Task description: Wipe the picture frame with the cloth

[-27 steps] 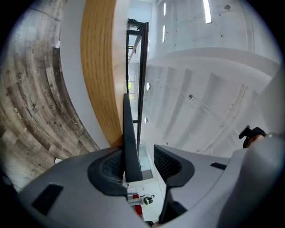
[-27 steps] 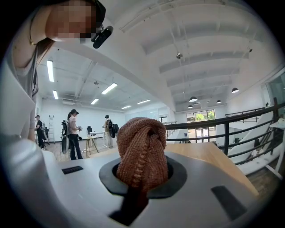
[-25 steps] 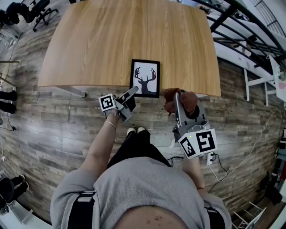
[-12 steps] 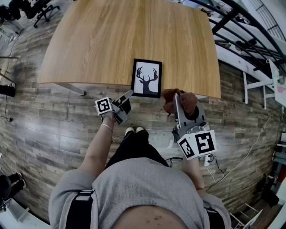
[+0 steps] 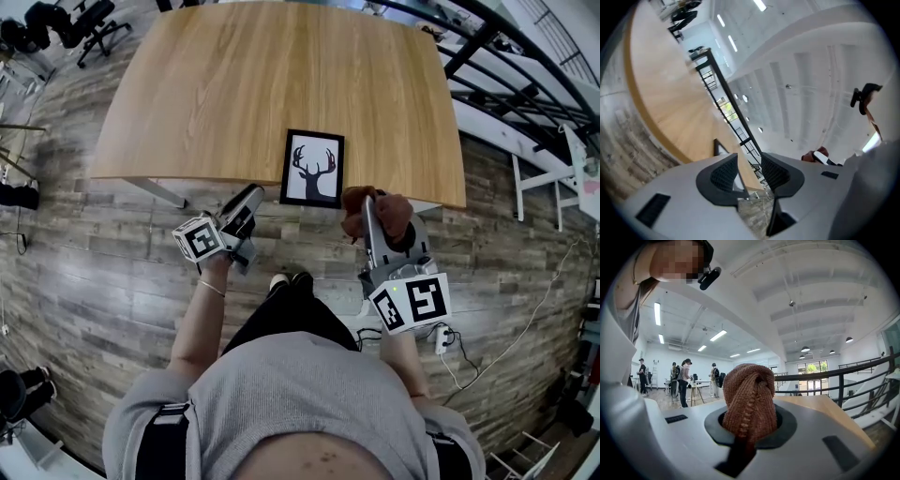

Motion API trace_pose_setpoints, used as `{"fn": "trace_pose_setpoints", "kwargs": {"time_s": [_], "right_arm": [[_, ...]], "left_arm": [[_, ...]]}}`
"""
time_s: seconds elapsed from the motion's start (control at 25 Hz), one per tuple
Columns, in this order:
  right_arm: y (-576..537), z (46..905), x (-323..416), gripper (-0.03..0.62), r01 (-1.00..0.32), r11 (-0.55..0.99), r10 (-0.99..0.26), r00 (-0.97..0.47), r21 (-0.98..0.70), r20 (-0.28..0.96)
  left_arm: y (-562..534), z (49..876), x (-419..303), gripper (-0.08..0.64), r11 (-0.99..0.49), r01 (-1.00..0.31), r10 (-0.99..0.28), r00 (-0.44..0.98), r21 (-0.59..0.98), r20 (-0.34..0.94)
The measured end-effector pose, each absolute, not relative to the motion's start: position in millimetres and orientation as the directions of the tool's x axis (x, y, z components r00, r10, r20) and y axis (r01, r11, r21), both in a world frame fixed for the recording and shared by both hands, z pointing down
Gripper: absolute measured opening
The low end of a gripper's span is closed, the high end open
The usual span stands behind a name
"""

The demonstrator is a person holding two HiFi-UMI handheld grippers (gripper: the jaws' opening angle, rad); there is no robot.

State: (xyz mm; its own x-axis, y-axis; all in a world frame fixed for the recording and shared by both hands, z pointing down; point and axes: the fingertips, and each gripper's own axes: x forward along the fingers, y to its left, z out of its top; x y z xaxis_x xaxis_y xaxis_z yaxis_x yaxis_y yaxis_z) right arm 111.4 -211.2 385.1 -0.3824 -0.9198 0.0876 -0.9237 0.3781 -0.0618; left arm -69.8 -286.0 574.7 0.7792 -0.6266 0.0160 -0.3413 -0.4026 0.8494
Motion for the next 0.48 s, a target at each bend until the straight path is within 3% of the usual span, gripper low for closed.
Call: {"fn": "trace_pose_setpoints", "kwargs": {"time_s": [0.08,0.2,0.28,0.48], "right_arm": [[-209,379,107,0.046,-0.928,0.370,-0.925,-0.372,-0.042,0.069],[-201,370,98,0.046,-0.930,0.365,-0.930,-0.367,-0.042,0.033],[-194,363,93,0.046,-0.931,0.362,-0.932,-0.363,-0.041,0.011],[-175,346,82,0.046,-0.935,0.355,-0.935,-0.354,-0.027,-0.033]], "left_arm": [[-281,520,-56,0.163,-0.537,-0.275,-0.587,0.801,0.798,-0.119],[-266,454,-48,0.142,-0.655,-0.300,-0.573,0.795,0.693,-0.198],[-257,423,-44,0.054,-0.694,-0.359,-0.597,0.772,0.624,-0.219],[-229,396,-31,0.008,-0.701,-0.537,-0.672,0.717,0.469,-0.183]]}}
